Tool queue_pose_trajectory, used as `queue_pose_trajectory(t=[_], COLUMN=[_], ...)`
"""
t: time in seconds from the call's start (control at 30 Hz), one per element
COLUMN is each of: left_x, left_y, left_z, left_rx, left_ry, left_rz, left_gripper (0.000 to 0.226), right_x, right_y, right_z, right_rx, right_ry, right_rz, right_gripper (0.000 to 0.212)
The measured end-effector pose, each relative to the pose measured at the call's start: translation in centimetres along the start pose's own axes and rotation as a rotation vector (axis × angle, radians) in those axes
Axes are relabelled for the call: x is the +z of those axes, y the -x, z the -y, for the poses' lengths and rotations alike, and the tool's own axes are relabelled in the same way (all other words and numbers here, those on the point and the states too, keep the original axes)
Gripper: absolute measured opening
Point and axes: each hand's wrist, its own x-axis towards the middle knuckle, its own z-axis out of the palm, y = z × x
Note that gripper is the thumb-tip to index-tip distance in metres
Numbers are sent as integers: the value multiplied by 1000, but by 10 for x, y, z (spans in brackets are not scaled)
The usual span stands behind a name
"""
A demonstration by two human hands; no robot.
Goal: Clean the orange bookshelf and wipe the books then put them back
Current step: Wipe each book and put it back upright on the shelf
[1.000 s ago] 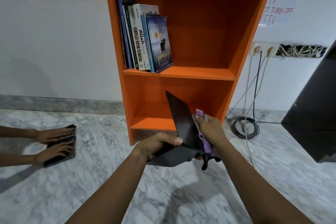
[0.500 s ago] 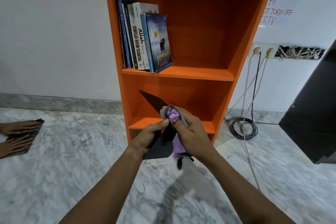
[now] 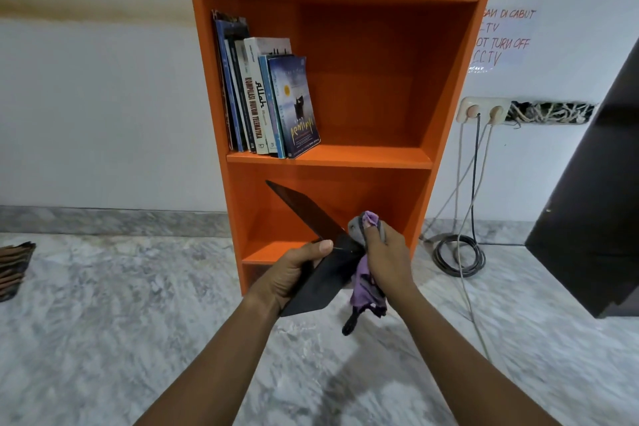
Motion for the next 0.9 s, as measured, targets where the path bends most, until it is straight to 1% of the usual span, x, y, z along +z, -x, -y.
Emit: queue_pose_trajectory(t=[0.07, 0.1, 0.17, 0.23, 0.3, 0.33, 0.37, 0.4, 0.43, 0.47, 0.5, 0.53, 0.57, 0.63, 0.67, 0.73, 0.77, 0.83, 0.9], left_x=[-4, -2, -7, -10, -12, -15, -15, -18, -23, -27, -28, -26, -25, -17, -14, -12, -10, -10, -10], left_y=[2, 3, 0, -3, -8, -11, -13, -17, -21, -24, -25, -25, -27, -29, -31, -36, -39, -45, -52], left_z=[1, -2, -5, -7, -10, -12, -18, -24, -32, -39, -49, -59, -68, -87, -94, -108, -116, -136, -157], left_rx=[10, 2, -4, -19, -60, -92, -119, -132, -135, -131, -140, -147, -139, -101, -57, 25, 56, 92, 112], left_ry=[-56, -68, -157, -310, -418, -452, -487, -535, -602, -676, -771, -865, -943, -1041, -1088, -1230, -1306, -1400, -1393], left_rz=[5, 11, -52, -99, -72, -61, -57, -54, -56, -73, -90, -103, -117, -125, -138, -179, -203, -254, -271], left_gripper=[44, 48, 62, 71, 63, 60, 60, 62, 65, 72, 83, 92, 94, 92, 97, 122, 130, 135, 132], right_x=[-4, -4, -4, -6, -11, -13, -14, -15, -16, -17, -17, -18, -18, -14, -12, -5, -1, 5, 6], right_y=[-9, -13, -18, -19, -18, -19, -18, -18, -18, -20, -22, -24, -28, -36, -39, -46, -49, -58, -69], right_z=[-4, -5, 2, 18, 38, 45, 53, 58, 61, 63, 65, 66, 68, 73, 76, 82, 86, 95, 104], right_rx=[77, 93, 110, 62, -27, -59, -64, -47, -13, 18, 29, 16, -22, -107, -138, -174, -195, -272, -343], right_ry=[-40, -67, -136, -156, -98, -84, -100, -121, -144, -162, -171, -174, -158, -95, -65, -34, -30, -19, 8], right_rz=[59, 78, 106, 170, 300, 372, 451, 525, 577, 614, 634, 642, 632, 554, 507, 442, 424, 372, 274], right_gripper=[43, 49, 60, 57, 54, 44, 31, 23, 27, 36, 43, 46, 47, 50, 51, 50, 52, 49, 40])
